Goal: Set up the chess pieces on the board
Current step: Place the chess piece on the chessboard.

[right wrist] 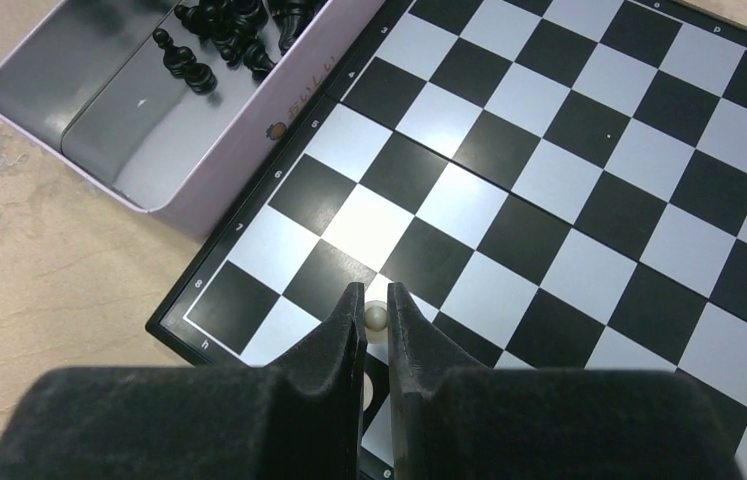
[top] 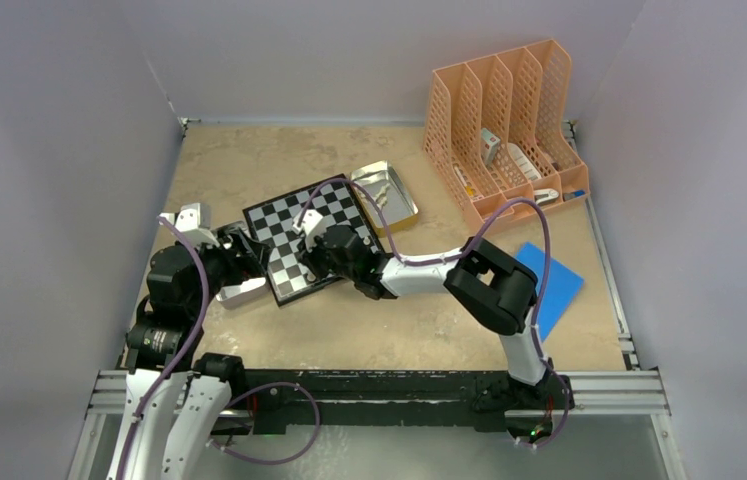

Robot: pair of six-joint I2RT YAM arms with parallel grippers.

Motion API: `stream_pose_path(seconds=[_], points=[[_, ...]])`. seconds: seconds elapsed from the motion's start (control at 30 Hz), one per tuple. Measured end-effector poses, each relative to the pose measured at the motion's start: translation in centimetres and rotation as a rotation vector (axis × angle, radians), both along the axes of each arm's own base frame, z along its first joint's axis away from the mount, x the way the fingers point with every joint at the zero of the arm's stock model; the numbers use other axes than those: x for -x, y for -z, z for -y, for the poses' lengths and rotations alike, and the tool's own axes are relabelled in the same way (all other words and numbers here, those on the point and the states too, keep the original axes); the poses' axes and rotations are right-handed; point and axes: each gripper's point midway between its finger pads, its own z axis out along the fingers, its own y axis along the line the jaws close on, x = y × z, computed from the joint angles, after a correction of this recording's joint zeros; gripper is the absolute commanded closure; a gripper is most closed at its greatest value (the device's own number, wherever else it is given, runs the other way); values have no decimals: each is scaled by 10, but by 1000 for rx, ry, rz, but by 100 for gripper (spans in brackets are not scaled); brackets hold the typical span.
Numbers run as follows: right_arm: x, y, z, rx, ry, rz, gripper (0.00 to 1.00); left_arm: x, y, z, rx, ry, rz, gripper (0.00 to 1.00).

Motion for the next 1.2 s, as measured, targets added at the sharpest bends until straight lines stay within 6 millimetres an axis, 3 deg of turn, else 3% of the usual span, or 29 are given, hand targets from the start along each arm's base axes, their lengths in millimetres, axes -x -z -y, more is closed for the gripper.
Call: stream_pose_path(seconds=[1.2], points=[[-8, 15, -2, 62, 23, -11, 83, -1, 2, 0, -1, 0, -11, 18]])
